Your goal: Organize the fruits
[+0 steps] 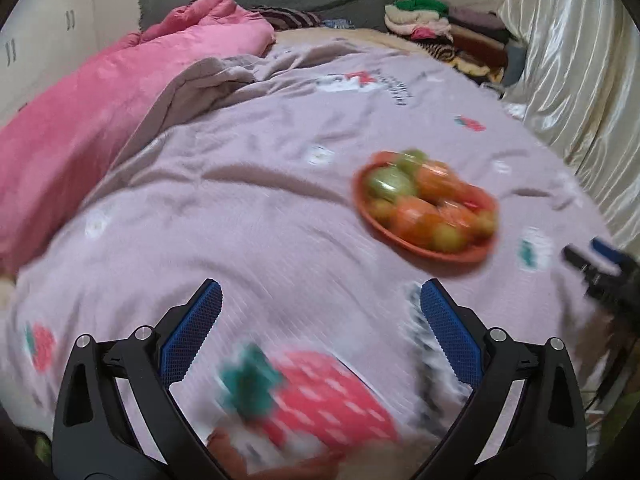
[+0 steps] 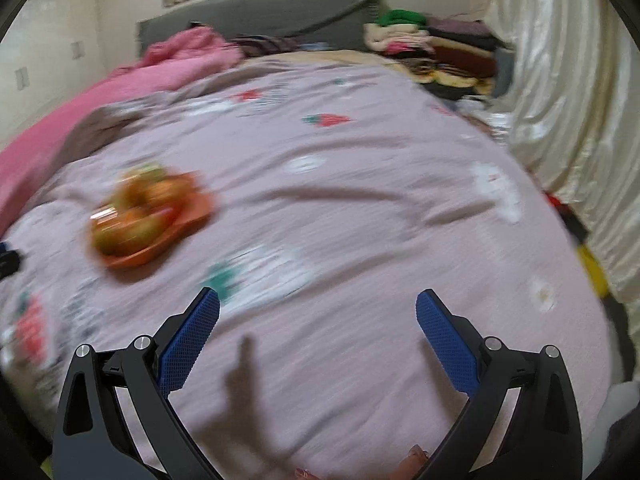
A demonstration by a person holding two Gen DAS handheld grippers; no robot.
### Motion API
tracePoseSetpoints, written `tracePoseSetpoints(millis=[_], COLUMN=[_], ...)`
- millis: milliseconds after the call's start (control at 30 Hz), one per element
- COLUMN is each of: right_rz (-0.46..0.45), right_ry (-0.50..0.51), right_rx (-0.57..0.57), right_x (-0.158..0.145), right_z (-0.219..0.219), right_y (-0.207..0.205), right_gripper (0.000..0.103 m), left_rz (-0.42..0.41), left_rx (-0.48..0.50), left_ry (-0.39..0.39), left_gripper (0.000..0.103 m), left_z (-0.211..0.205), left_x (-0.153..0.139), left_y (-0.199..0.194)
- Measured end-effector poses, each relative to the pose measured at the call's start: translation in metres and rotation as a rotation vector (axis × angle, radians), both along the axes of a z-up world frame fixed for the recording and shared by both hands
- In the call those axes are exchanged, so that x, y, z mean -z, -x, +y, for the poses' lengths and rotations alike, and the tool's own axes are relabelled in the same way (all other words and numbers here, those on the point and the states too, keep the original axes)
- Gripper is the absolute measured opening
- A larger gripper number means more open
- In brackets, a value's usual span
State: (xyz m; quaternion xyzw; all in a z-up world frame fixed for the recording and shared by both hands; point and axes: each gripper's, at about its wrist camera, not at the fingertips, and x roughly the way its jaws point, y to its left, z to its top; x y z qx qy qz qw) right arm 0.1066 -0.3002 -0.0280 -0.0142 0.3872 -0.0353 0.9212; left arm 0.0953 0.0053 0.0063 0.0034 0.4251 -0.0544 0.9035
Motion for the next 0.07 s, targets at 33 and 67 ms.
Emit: tracePoseSetpoints(millis=[33,67], right_rz=[0.001,0.003], right_ry=[0.018,0.03], right_rx=[0.033,0.061], right_x=[0.002,0.006], right_z=[-0.011,-0.022], right_y=[-0.012,-0.025], right_gripper=[0.099,0.099], left_rz=[0.015,0.038], left_rx=[-0.01,-0.035], left_ry=[-0.024,-0.057], left_gripper=[0.093,0.093], left_z=[0.007,0.016], left_x=[0.004,0.01], left_y=[-0.016,-0.035])
